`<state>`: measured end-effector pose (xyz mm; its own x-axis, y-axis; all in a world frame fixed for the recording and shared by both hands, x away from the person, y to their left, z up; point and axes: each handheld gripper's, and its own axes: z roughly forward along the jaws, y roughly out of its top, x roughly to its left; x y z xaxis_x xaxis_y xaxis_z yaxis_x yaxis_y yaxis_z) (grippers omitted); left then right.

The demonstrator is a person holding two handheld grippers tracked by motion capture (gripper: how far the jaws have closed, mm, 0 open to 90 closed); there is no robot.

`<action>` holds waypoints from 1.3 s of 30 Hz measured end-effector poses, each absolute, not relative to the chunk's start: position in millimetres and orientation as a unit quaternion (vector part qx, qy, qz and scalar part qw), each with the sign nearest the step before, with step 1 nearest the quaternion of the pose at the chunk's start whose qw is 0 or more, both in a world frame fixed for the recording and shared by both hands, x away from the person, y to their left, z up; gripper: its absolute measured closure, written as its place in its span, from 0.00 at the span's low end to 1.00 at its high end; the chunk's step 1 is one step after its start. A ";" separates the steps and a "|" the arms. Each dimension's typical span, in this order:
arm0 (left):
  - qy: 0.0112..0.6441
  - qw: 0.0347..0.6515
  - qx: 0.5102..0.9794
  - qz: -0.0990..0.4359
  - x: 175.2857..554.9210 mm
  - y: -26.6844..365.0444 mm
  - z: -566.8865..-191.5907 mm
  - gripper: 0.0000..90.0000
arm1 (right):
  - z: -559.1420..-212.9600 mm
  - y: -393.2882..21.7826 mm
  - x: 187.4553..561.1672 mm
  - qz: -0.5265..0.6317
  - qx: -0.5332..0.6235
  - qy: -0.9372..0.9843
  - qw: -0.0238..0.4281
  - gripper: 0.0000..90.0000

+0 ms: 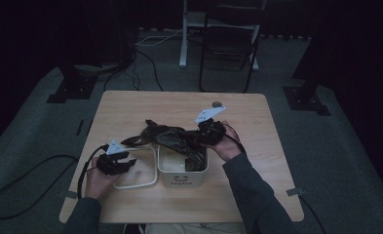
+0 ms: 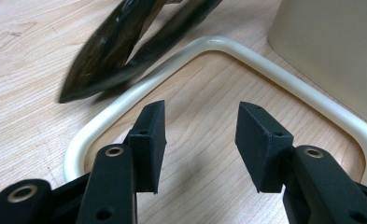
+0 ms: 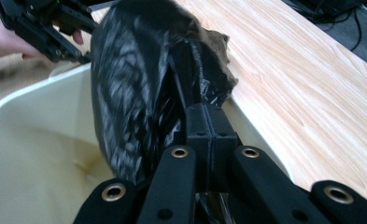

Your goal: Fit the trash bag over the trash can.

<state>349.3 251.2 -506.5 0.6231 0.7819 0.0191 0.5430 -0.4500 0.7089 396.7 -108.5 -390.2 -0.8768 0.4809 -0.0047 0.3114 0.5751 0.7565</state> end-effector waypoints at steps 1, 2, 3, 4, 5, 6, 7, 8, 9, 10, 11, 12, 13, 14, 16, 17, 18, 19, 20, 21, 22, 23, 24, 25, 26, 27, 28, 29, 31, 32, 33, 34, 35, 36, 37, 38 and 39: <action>0.398 0.342 0.833 0.175 349.4 251.0 -506.6 0.59 | -391.3 -111.6 395.5 0.404 0.225 0.881 0.104 1.00; 0.397 0.343 0.833 0.174 349.5 250.8 -506.5 0.59 | -392.7 -115.6 393.6 0.404 0.227 0.880 0.104 1.00; 0.397 0.343 0.833 0.175 349.3 250.6 -506.3 0.59 | -394.1 -119.4 391.6 0.406 0.228 0.879 0.103 1.00; 0.396 0.343 0.833 0.175 349.1 250.5 -506.0 0.59 | -395.5 -123.2 389.6 0.407 0.229 0.878 0.103 1.00; 0.396 0.344 0.833 0.175 348.9 250.7 -505.6 0.59 | -396.9 -126.9 387.7 0.409 0.230 0.877 0.102 1.00; 0.396 0.345 0.832 0.176 348.8 250.8 -505.1 0.59 | -398.6 -130.3 386.0 0.409 0.231 0.877 0.102 1.00; 0.397 0.349 0.831 0.175 348.6 251.2 -504.3 0.59 | -400.3 -133.2 384.3 0.409 0.233 0.877 0.102 1.00; 0.396 0.351 0.830 0.176 348.4 251.5 -503.4 0.59 | -402.6 -136.0 382.3 0.407 0.235 0.877 0.101 1.00; 0.398 0.355 0.828 0.174 348.0 251.8 -502.5 0.59 | -404.2 -137.9 381.1 0.405 0.235 0.878 0.102 1.00; 0.397 0.358 0.827 0.174 347.7 252.4 -501.4 0.59 | -405.5 -139.6 380.1 0.404 0.235 0.878 0.101 1.00; 0.398 0.362 0.825 0.175 347.2 252.5 -500.2 0.59 | -406.5 -140.9 379.4 0.405 0.235 0.878 0.101 1.00; 0.397 0.363 0.825 0.176 347.1 253.1 -498.3 0.59 | -406.9 -142.2 378.6 0.404 0.236 0.878 0.102 1.00; 0.396 0.368 0.823 0.176 346.4 253.3 -496.1 0.59 | -407.3 -143.3 378.4 0.405 0.236 0.877 0.103 1.00; 0.395 0.376 0.820 0.175 345.9 253.5 -493.6 0.59 | -407.4 -143.9 378.3 0.406 0.236 0.877 0.103 1.00; 0.394 0.388 0.815 0.176 344.9 253.4 -488.3 0.59 | -407.2 -144.1 378.4 0.407 0.238 0.876 0.104 1.00; 0.392 0.394 0.813 0.176 344.6 253.1 -486.0 0.59 | -406.9 -143.8 378.6 0.407 0.237 0.876 0.104 1.00; 0.391 0.398 0.811 0.176 344.2 252.7 -484.0 0.59 | -406.7 -143.1 378.9 0.407 0.236 0.876 0.104 1.00; 0.389 0.400 0.811 0.176 344.0 252.1 -482.4 0.59 | -406.4 -142.1 379.1 0.407 0.235 0.877 0.103 1.00; 0.389 0.403 0.810 0.176 343.9 251.1 -481.4 0.59 | -406.4 -141.0 379.4 0.408 0.233 0.877 0.103 1.00; 0.387 0.404 0.810 0.176 343.7 250.4 -480.5 0.59 | -406.2 -139.7 379.6 0.407 0.233 0.877 0.103 1.00; 0.385 0.404 0.811 0.177 343.8 249.8 -479.8 0.59 | -406.1 -138.6 379.9 0.408 0.232 0.877 0.103 1.00; 0.385 0.403 0.811 0.178 344.1 248.8 -478.9 0.59 | -405.8 -137.7 380.0 0.408 0.231 0.877 0.103 1.00; 0.385 0.404 0.811 0.178 344.4 248.0 -477.9 0.59 | -405.4 -137.0 380.0 0.409 0.230 0.877 0.103 1.00; 0.383 0.406 0.811 0.178 345.1 247.6 -476.3 0.59 | -404.9 -136.3 380.0 0.410 0.229 0.877 0.103 1.00; 0.382 0.409 0.810 0.178 345.7 247.0 -474.4 0.59 | -404.4 -136.0 380.0 0.409 0.229 0.877 0.104 1.00; 0.380 0.411 0.809 0.180 346.3 246.4 -472.1 0.59 | -404.0 -135.6 380.2 0.410 0.229 0.877 0.104 1.00; 0.379 0.413 0.808 0.181 346.8 245.8 -469.7 0.59 | -403.5 -135.4 380.4 0.410 0.228 0.877 0.104 1.00; 0.379 0.417 0.806 0.183 347.3 245.2 -467.3 0.59 | -403.0 -135.2 380.6 0.409 0.228 0.877 0.105 1.00; 0.376 0.423 0.803 0.185 349.4 243.9 -462.4 0.59 | -401.5 -135.1 380.7 0.409 0.228 0.877 0.105 1.00; 0.375 0.423 0.803 0.187 350.8 242.7 -459.7 0.58 | -401.0 -135.1 380.8 0.411 0.227 0.877 0.106 1.00; 0.373 0.424 0.803 0.188 352.6 241.2 -456.9 0.58 | -400.7 -134.9 380.9 0.412 0.226 0.876 0.107 1.00; 0.371 0.426 0.803 0.190 354.3 239.4 -453.8 0.58 | -400.5 -134.5 380.8 0.412 0.227 0.876 0.107 1.00; 0.367 0.425 0.805 0.191 355.9 237.4 -450.2 0.58 | -400.5 -134.0 380.6 0.412 0.227 0.876 0.106 1.00; 0.363 0.425 0.806 0.194 357.7 235.4 -446.5 0.57 | -400.6 -133.3 380.5 0.412 0.226 0.876 0.106 1.00; 0.359 0.427 0.806 0.195 359.7 233.4 -442.9 0.57 | -400.8 -132.5 380.3 0.412 0.226 0.877 0.105 1.00; 0.358 0.428 0.806 0.196 362.0 230.9 -439.7 0.57 | -400.6 -132.0 380.3 0.411 0.225 0.877 0.105 1.00; 0.355 0.428 0.807 0.198 364.7 228.6 -436.7 0.56 | -400.3 -131.6 380.5 0.412 0.225 0.877 0.105 1.00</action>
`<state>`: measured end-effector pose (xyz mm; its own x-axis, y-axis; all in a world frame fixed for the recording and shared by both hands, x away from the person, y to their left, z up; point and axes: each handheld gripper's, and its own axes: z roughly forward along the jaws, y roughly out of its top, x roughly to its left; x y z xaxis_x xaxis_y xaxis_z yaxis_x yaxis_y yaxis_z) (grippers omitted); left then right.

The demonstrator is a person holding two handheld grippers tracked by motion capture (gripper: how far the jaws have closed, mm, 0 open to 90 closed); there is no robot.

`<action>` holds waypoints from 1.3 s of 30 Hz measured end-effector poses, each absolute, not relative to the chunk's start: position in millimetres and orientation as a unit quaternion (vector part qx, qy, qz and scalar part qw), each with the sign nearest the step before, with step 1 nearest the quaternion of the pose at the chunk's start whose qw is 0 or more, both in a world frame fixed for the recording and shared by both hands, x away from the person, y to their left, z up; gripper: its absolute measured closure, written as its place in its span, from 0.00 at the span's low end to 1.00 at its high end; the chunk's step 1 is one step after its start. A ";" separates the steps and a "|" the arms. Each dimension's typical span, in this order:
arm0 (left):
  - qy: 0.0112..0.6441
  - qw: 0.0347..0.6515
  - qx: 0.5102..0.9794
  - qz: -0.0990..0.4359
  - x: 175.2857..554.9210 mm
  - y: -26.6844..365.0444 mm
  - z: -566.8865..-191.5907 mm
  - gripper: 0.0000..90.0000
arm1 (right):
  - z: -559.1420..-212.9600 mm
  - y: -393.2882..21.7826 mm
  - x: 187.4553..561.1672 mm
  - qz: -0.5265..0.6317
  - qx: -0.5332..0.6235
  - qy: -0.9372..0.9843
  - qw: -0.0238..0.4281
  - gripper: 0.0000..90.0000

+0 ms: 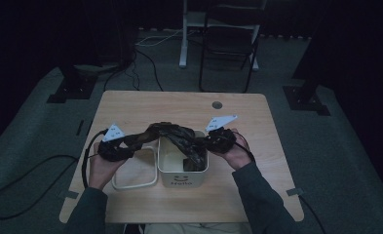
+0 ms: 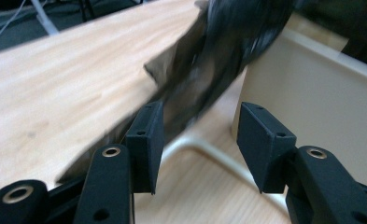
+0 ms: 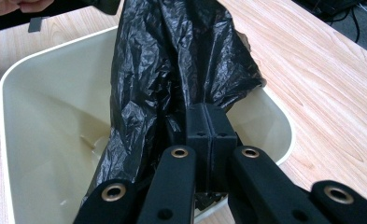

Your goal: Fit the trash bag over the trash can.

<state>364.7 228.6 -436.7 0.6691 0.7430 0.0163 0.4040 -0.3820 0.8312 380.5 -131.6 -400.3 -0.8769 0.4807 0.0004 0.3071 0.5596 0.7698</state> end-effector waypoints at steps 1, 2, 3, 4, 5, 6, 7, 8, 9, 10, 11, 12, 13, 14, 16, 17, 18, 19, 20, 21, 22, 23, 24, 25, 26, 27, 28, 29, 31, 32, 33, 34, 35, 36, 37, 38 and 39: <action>0.354 0.429 0.807 0.198 367.4 226.1 -434.5 0.56 | -399.7 -131.3 380.5 0.412 0.225 0.877 0.106 1.00; 0.352 0.427 0.810 0.195 370.6 223.4 -432.7 0.56 | -399.0 -131.0 380.7 0.413 0.224 0.877 0.106 1.00; 0.350 0.425 0.812 0.196 373.2 220.3 -431.4 0.56 | -398.2 -130.8 380.7 0.413 0.224 0.876 0.106 1.00; 0.348 0.423 0.814 0.195 375.7 217.3 -430.5 0.56 | -397.6 -130.6 380.6 0.415 0.223 0.876 0.107 1.00; 0.345 0.425 0.814 0.192 378.3 214.5 -430.2 0.56 | -397.0 -130.4 380.4 0.416 0.222 0.875 0.108 1.00; 0.345 0.423 0.817 0.188 381.2 211.8 -430.3 0.56 | -396.6 -130.3 380.1 0.416 0.221 0.875 0.108 1.00; 0.344 0.420 0.819 0.187 383.6 208.8 -430.7 0.56 | -396.3 -130.2 379.6 0.417 0.220 0.875 0.107 1.00; 0.344 0.418 0.820 0.184 385.7 205.3 -431.4 0.56 | -396.1 -130.1 379.0 0.417 0.221 0.875 0.107 1.00; 0.341 0.413 0.824 0.183 387.0 202.1 -432.0 0.58 | -395.9 -130.3 378.6 0.417 0.220 0.875 0.108 1.00; 0.335 0.410 0.828 0.182 386.9 198.6 -432.8 0.65 | -395.5 -130.8 378.1 0.418 0.219 0.875 0.109 1.00; 0.326 0.407 0.833 0.185 385.6 194.8 -433.4 0.74 | -395.0 -131.5 377.2 0.417 0.219 0.875 0.110 1.00; 0.314 0.405 0.838 0.187 383.6 191.3 -433.9 0.84 | -394.4 -132.4 376.2 0.418 0.218 0.875 0.112 1.00; 0.305 0.405 0.842 0.187 381.3 188.3 -434.5 0.91 | -393.5 -133.8 375.0 0.418 0.218 0.874 0.115 1.00; 0.298 0.405 0.844 0.187 378.9 186.0 -435.0 0.97 | -392.6 -135.6 373.6 0.419 0.217 0.874 0.117 1.00; 0.288 0.403 0.849 0.184 374.6 183.0 -436.7 1.00 | -390.7 -140.7 370.5 0.419 0.217 0.873 0.122 1.00; 0.284 0.400 0.852 0.185 372.4 181.7 -437.7 1.00 | -389.7 -143.7 368.7 0.419 0.218 0.873 0.125 1.00; 0.281 0.396 0.854 0.186 370.0 181.1 -438.0 1.00 | -388.7 -147.2 366.6 0.418 0.218 0.872 0.128 1.00; 0.280 0.397 0.854 0.187 367.6 180.7 -437.9 1.00 | -387.8 -150.8 364.4 0.419 0.220 0.871 0.130 1.00; 0.277 0.398 0.854 0.188 365.2 180.5 -437.1 1.00 | -387.1 -154.5 362.2 0.419 0.221 0.871 0.133 1.00; 0.275 0.399 0.854 0.191 362.7 179.8 -436.3 1.00 | -386.7 -158.1 359.8 0.419 0.221 0.870 0.135 1.00; 0.271 0.396 0.856 0.195 360.2 179.1 -435.1 1.00 | -386.9 -161.6 357.3 0.420 0.223 0.869 0.136 1.00; 0.268 0.396 0.856 0.197 357.8 178.6 -434.4 1.00 | -387.5 -165.2 354.7 0.420 0.224 0.869 0.137 1.00; 0.266 0.395 0.857 0.196 355.8 178.5 -434.6 1.00 | -388.9 -168.7 352.3 0.419 0.225 0.869 0.137 1.00; 0.264 0.392 0.859 0.196 354.3 178.1 -435.8 1.00 | -390.7 -172.3 349.8 0.418 0.227 0.869 0.137 1.00; 0.264 0.388 0.861 0.196 353.2 177.9 -437.6 1.00 | -392.9 -176.0 347.5 0.417 0.230 0.869 0.136 1.00; 0.263 0.388 0.862 0.193 352.7 177.9 -439.8 1.00 | -395.8 -179.6 345.6 0.418 0.232 0.868 0.133 1.00; 0.264 0.391 0.862 0.189 352.7 178.0 -441.6 1.00 | -398.9 -182.7 343.9 0.418 0.235 0.868 0.128 1.00; 0.264 0.393 0.861 0.187 352.7 177.7 -442.7 1.00 | -402.3 -185.0 342.5 0.417 0.237 0.869 0.123 1.00; 0.264 0.392 0.861 0.188 353.0 176.1 -442.5 1.00 | -408.2 -187.1 340.9 0.415 0.239 0.870 0.116 1.00; 0.263 0.389 0.862 0.190 353.1 174.9 -442.2 1.00 | -410.2 -187.1 340.5 0.414 0.240 0.871 0.114 1.00; 0.261 0.386 0.864 0.192 353.1 174.0 -441.9 1.00 | -411.2 -186.6 340.7 0.413 0.239 0.872 0.113 0.99; 0.262 0.383 0.864 0.195 353.0 173.1 -442.0 1.00 | -410.9 -185.8 341.3 0.411 0.238 0.873 0.112 0.93; 0.260 0.380 0.866 0.195 353.2 172.8 -442.2 1.00 | -409.4 -185.2 342.0 0.413 0.238 0.871 0.115 0.87; 0.260 0.379 0.866 0.195 353.2 172.8 -442.6 1.00 | -407.2 -184.9 342.9 0.417 0.240 0.869 0.115 0.83; 0.261 0.379 0.866 0.196 353.3 172.9 -443.1 1.00 | -404.5 -184.6 344.1 0.422 0.239 0.867 0.116 0.79; 0.261 0.379 0.866 0.196 353.4 173.1 -443.4 1.00 | -401.5 -184.1 345.2 0.427 0.240 0.864 0.116 0.75; 0.261 0.378 0.866 0.196 353.4 173.3 -443.5 0.99 | -398.3 -183.4 346.2 0.433 0.241 0.861 0.115 0.72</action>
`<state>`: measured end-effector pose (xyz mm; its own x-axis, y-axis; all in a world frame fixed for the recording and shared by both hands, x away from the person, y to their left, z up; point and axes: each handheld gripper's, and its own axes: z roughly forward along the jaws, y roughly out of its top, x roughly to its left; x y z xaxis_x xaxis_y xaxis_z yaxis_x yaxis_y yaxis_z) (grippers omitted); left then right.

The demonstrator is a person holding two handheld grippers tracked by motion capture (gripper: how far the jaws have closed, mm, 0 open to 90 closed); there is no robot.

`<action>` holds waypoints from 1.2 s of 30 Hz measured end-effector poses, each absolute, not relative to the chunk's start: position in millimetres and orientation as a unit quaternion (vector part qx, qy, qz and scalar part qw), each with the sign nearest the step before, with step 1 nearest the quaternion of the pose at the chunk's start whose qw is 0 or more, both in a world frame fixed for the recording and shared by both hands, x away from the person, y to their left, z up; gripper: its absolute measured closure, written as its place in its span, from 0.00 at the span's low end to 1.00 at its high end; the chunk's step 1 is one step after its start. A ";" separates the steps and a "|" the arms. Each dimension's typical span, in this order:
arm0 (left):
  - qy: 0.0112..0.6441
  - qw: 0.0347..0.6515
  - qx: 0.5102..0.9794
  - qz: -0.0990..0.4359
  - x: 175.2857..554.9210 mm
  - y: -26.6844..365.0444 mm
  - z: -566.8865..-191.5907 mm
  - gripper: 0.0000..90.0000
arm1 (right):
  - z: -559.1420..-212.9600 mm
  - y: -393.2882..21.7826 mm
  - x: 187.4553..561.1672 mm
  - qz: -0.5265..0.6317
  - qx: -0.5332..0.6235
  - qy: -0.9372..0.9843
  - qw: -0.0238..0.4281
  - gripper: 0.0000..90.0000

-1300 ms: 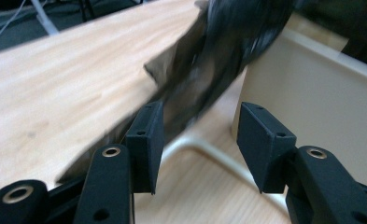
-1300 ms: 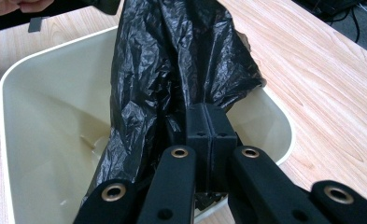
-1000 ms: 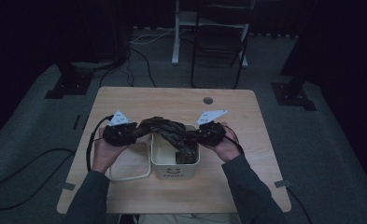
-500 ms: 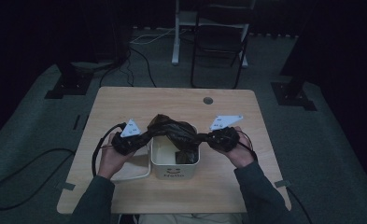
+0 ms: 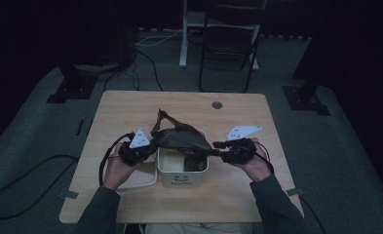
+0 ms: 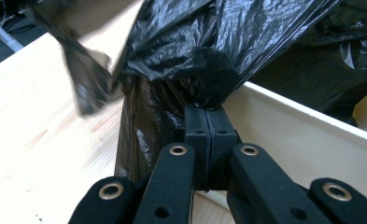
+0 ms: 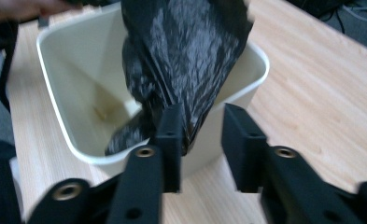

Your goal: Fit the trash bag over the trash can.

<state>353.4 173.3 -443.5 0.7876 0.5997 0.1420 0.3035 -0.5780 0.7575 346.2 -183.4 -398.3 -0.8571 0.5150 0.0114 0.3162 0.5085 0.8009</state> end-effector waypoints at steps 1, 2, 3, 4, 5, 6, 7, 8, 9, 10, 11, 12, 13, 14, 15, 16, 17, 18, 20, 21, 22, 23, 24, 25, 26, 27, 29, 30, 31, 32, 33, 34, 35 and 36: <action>0.260 0.379 0.866 0.196 353.4 173.1 -443.6 0.99 | -395.1 -182.8 347.2 0.439 0.242 0.858 0.114 0.71; 0.260 0.378 0.866 0.196 353.2 172.7 -443.5 0.99 | -391.8 -181.9 348.1 0.445 0.243 0.855 0.114 0.69; 0.259 0.377 0.867 0.197 353.1 172.3 -443.4 0.99 | -388.8 -180.7 349.2 0.449 0.245 0.852 0.115 0.68; 0.258 0.377 0.868 0.197 353.0 171.8 -443.4 0.99 | -386.3 -179.4 350.8 0.452 0.246 0.849 0.116 0.66; 0.257 0.376 0.868 0.196 353.0 171.2 -443.5 0.99 | -384.1 -177.9 352.8 0.455 0.248 0.847 0.117 0.64; 0.256 0.376 0.868 0.196 353.0 170.6 -443.6 0.99 | -382.3 -176.3 355.1 0.456 0.251 0.846 0.117 0.63; 0.255 0.375 0.869 0.197 353.0 169.8 -443.8 0.99 | -381.1 -174.5 357.8 0.456 0.255 0.845 0.117 0.63; 0.255 0.373 0.870 0.199 353.0 169.1 -444.0 0.99 | -380.3 -172.5 361.0 0.456 0.259 0.843 0.117 0.61; 0.256 0.373 0.870 0.199 353.1 168.8 -444.3 0.99 | -379.8 -170.4 364.4 0.456 0.264 0.842 0.116 0.60; 0.256 0.373 0.870 0.198 353.5 168.9 -444.3 0.99 | -379.6 -168.0 367.8 0.456 0.268 0.841 0.115 0.59; 0.256 0.373 0.870 0.198 353.6 169.0 -444.4 0.99 | -380.1 -165.4 372.0 0.455 0.272 0.841 0.113 0.58; 0.256 0.373 0.870 0.198 353.7 169.0 -444.5 0.99 | -380.7 -162.6 375.9 0.453 0.277 0.840 0.111 0.57; 0.256 0.373 0.870 0.198 353.6 169.0 -444.5 0.99 | -381.6 -159.6 379.9 0.451 0.283 0.839 0.111 0.56; 0.256 0.373 0.870 0.198 353.6 169.0 -444.5 0.99 | -382.6 -156.7 384.1 0.448 0.287 0.839 0.109 0.56; 0.256 0.373 0.870 0.198 353.7 169.0 -444.5 0.99 | -383.6 -153.5 387.8 0.446 0.292 0.839 0.108 0.56; 0.256 0.373 0.870 0.198 353.7 169.0 -444.4 0.99 | -384.8 -150.2 391.8 0.443 0.295 0.840 0.107 0.56; 0.256 0.373 0.870 0.198 353.6 169.0 -444.4 0.99 | -386.1 -146.6 395.6 0.440 0.297 0.842 0.100 0.56; 0.256 0.374 0.869 0.198 353.5 169.0 -444.4 0.99 | -387.6 -143.1 399.3 0.434 0.300 0.844 0.097 0.56; 0.257 0.375 0.868 0.198 353.3 169.1 -444.4 0.99 | -390.5 -137.6 406.1 0.428 0.306 0.846 0.086 0.60; 0.256 0.375 0.868 0.198 353.2 169.2 -444.2 0.99 | -391.8 -135.9 408.7 0.427 0.308 0.847 0.076 0.66; 0.256 0.376 0.868 0.198 353.1 169.2 -444.2 0.98 | -393.0 -134.6 411.1 0.427 0.307 0.848 0.065 0.69; 0.256 0.376 0.868 0.198 353.0 169.2 -444.2 0.98 | -394.2 -133.0 412.5 0.425 0.310 0.849 0.055 0.74; 0.256 0.375 0.869 0.199 353.0 169.3 -444.1 0.98 | -394.9 -131.6 413.0 0.420 0.309 0.851 0.052 0.81; 0.255 0.376 0.868 0.199 352.9 169.3 -444.0 0.98 | -395.5 -130.5 412.8 0.418 0.308 0.853 0.057 0.85; 0.255 0.375 0.868 0.200 352.9 169.3 -443.9 0.98 | -395.6 -129.8 412.6 0.413 0.310 0.854 0.060 0.91; 0.256 0.375 0.868 0.199 352.9 169.2 -444.0 0.98 | -395.6 -129.5 412.2 0.411 0.311 0.855 0.063 0.96; 0.256 0.375 0.868 0.200 352.7 169.0 -444.0 0.98 | -394.5 -130.3 411.1 0.411 0.312 0.854 0.068 1.00; 0.256 0.375 0.868 0.200 352.6 169.0 -444.0 0.98 | -393.7 -131.3 410.5 0.411 0.310 0.854 0.072 1.00; 0.256 0.375 0.868 0.200 352.7 168.9 -444.0 0.98 | -392.5 -132.3 409.4 0.412 0.311 0.853 0.075 1.00; 0.256 0.374 0.868 0.200 352.9 168.7 -444.1 0.98 | -391.2 -133.6 408.2 0.414 0.311 0.852 0.076 1.00; 0.257 0.374 0.868 0.200 353.2 168.6 -444.2 0.98 | -389.8 -135.0 407.1 0.416 0.311 0.851 0.078 1.00; 0.257 0.374 0.869 0.200 353.4 168.3 -444.3 0.98 | -388.4 -136.6 406.5 0.418 0.310 0.850 0.079 0.99; 0.257 0.374 0.868 0.200 353.4 167.9 -444.4 0.98 | -387.1 -138.0 405.7 0.422 0.308 0.849 0.077 0.85; 0.256 0.374 0.869 0.200 353.5 167.4 -444.5 0.98 | -386.3 -138.6 405.5 0.424 0.306 0.849 0.073 0.71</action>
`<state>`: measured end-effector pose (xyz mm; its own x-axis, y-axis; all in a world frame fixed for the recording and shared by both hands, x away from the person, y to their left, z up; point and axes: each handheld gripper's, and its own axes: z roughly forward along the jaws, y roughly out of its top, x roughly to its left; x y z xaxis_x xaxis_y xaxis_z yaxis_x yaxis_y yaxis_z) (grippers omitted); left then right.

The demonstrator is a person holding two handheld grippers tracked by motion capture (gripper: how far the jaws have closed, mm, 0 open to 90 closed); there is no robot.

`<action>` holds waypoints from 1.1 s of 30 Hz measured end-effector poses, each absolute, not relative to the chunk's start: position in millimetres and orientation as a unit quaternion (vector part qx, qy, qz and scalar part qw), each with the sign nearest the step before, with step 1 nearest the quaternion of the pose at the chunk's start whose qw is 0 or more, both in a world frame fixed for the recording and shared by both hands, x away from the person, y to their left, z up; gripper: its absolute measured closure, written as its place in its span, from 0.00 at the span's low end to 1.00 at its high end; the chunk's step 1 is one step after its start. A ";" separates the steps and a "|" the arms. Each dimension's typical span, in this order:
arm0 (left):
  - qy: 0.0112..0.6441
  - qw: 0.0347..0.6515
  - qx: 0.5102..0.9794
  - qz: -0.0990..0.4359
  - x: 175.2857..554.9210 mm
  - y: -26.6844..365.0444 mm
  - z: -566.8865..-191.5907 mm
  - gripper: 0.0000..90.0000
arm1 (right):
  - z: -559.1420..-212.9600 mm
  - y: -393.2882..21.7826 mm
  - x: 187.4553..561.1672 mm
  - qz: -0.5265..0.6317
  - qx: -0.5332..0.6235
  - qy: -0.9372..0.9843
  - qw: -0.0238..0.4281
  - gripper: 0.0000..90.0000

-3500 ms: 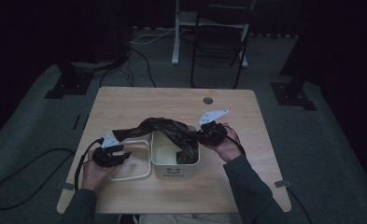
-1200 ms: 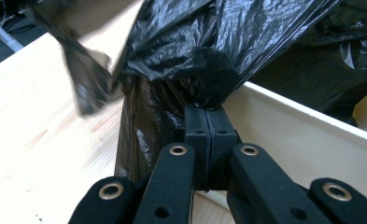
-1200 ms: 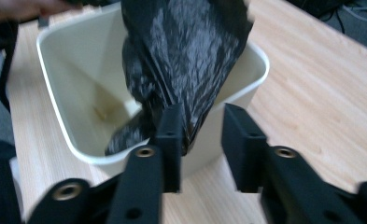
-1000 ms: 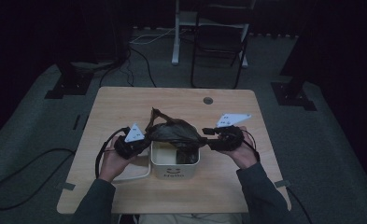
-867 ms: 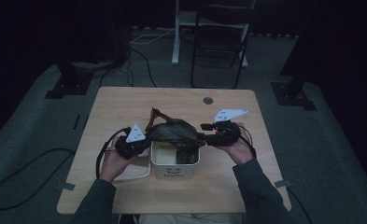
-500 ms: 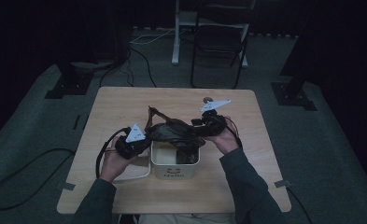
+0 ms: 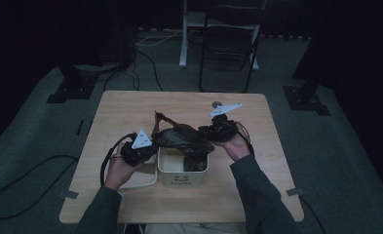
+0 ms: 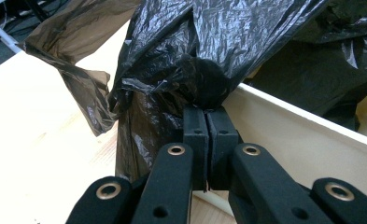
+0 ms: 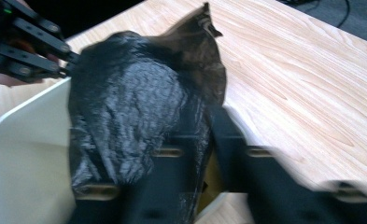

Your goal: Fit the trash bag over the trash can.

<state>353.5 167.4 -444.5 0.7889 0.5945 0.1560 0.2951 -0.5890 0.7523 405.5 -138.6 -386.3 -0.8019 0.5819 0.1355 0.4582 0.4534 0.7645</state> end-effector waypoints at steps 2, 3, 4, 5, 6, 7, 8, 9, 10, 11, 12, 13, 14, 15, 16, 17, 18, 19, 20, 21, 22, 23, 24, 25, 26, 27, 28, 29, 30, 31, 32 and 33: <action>0.256 0.373 0.869 0.200 353.7 166.0 -444.9 0.98 | -386.8 -137.1 406.1 0.414 0.312 0.852 0.067 0.59; 0.254 0.371 0.870 0.201 353.8 165.4 -444.8 0.98 | -387.6 -135.9 406.3 0.408 0.314 0.855 0.069 0.55; 0.254 0.372 0.870 0.201 353.7 164.9 -444.9 0.98 | -388.6 -134.7 406.8 0.402 0.316 0.857 0.066 0.52; 0.254 0.373 0.870 0.201 353.7 164.5 -445.0 0.98 | -389.5 -133.9 407.1 0.398 0.320 0.857 0.063 0.51; 0.254 0.372 0.870 0.201 353.7 164.4 -445.0 0.98 | -390.5 -133.3 407.9 0.396 0.323 0.857 0.062 0.50; 0.254 0.372 0.870 0.201 353.8 164.4 -445.0 0.98 | -391.2 -133.1 408.5 0.395 0.328 0.856 0.060 0.50; 0.254 0.372 0.870 0.200 353.8 164.7 -445.0 0.97 | -391.7 -133.0 409.3 0.394 0.334 0.855 0.058 0.50; 0.253 0.372 0.870 0.200 353.8 165.0 -444.9 0.97 | -392.1 -133.1 410.0 0.392 0.336 0.854 0.053 0.50; 0.253 0.372 0.870 0.200 353.7 165.1 -445.0 0.97 | -392.5 -132.8 410.5 0.390 0.338 0.855 0.049 0.51; 0.253 0.372 0.870 0.200 353.7 165.3 -444.9 0.97 | -392.7 -132.7 410.8 0.389 0.339 0.856 0.044 0.51; 0.253 0.372 0.871 0.200 353.6 165.4 -444.8 0.97 | -392.9 -133.1 411.1 0.390 0.339 0.855 0.038 0.51; 0.253 0.372 0.870 0.200 353.4 165.3 -444.7 0.97 | -392.7 -133.6 411.1 0.391 0.340 0.854 0.033 0.51; 0.253 0.372 0.870 0.200 353.2 165.2 -444.7 0.97 | -391.9 -134.6 410.8 0.393 0.341 0.854 0.032 0.51; 0.253 0.372 0.870 0.200 353.2 165.1 -444.8 0.97 | -390.8 -135.9 410.4 0.398 0.341 0.851 0.028 0.50; 0.253 0.372 0.870 0.201 353.3 165.1 -444.8 0.96 | -389.3 -137.5 409.8 0.403 0.342 0.849 0.025 0.50; 0.253 0.371 0.870 0.201 353.3 165.0 -444.8 0.96 | -387.7 -138.8 408.9 0.406 0.342 0.847 0.025 0.49; 0.253 0.371 0.870 0.201 353.4 165.0 -444.9 0.96 | -386.3 -139.8 407.8 0.408 0.339 0.847 0.027 0.49; 0.254 0.372 0.870 0.201 353.5 164.9 -445.0 0.96 | -385.1 -140.4 406.5 0.407 0.338 0.848 0.026 0.48; 0.253 0.372 0.870 0.201 353.6 165.0 -445.1 0.96 | -384.2 -140.7 405.4 0.406 0.337 0.849 0.027 0.47; 0.253 0.372 0.870 0.201 353.6 165.0 -445.1 0.96 | -384.2 -140.7 405.4 0.406 0.337 0.849 0.027 0.47; 0.254 0.372 0.870 0.201 353.5 165.0 -445.2 0.96 | -383.4 -140.9 404.1 0.404 0.335 0.850 0.028 0.46; 0.254 0.372 0.870 0.201 353.5 165.0 -445.3 0.96 | -383.1 -141.6 402.8 0.402 0.334 0.852 0.029 0.45; 0.254 0.372 0.870 0.201 353.6 165.0 -445.3 0.96 | -383.4 -142.2 402.6 0.402 0.334 0.852 0.029 0.45; 0.255 0.372 0.870 0.201 353.6 164.9 -445.4 0.96 | -384.2 -143.1 402.8 0.402 0.335 0.852 0.026 0.44; 0.255 0.372 0.869 0.201 353.6 164.6 -445.6 0.96 | -384.9 -143.5 403.1 0.401 0.337 0.851 0.021 0.44; 0.256 0.372 0.869 0.200 353.6 164.5 -445.7 0.96 | -386.8 -144.0 404.2 0.400 0.339 0.851 0.013 0.44; 0.255 0.372 0.870 0.200 353.6 164.5 -445.7 0.96 | -388.2 -144.1 404.9 0.399 0.340 0.852 0.008 0.45; 0.255 0.372 0.870 0.200 353.6 164.5 -445.7 0.96 | -389.8 -144.0 405.6 0.398 0.340 0.852 0.000 0.48; 0.255 0.372 0.870 0.200 353.6 164.5 -445.7 0.96 | -391.3 -143.7 406.0 0.398 0.338 0.853 -0.005 0.54; 0.255 0.372 0.870 0.201 353.6 164.6 -445.5 0.96 | -392.1 -143.3 405.7 0.398 0.332 0.855 -0.012 0.69; 0.254 0.371 0.870 0.201 353.5 164.8 -445.4 0.96 | -392.2 -143.1 404.9 0.400 0.328 0.856 -0.014 0.79; 0.254 0.371 0.870 0.201 353.4 165.0 -445.2 0.96 | -392.0 -142.8 403.7 0.401 0.323 0.857 -0.015 0.88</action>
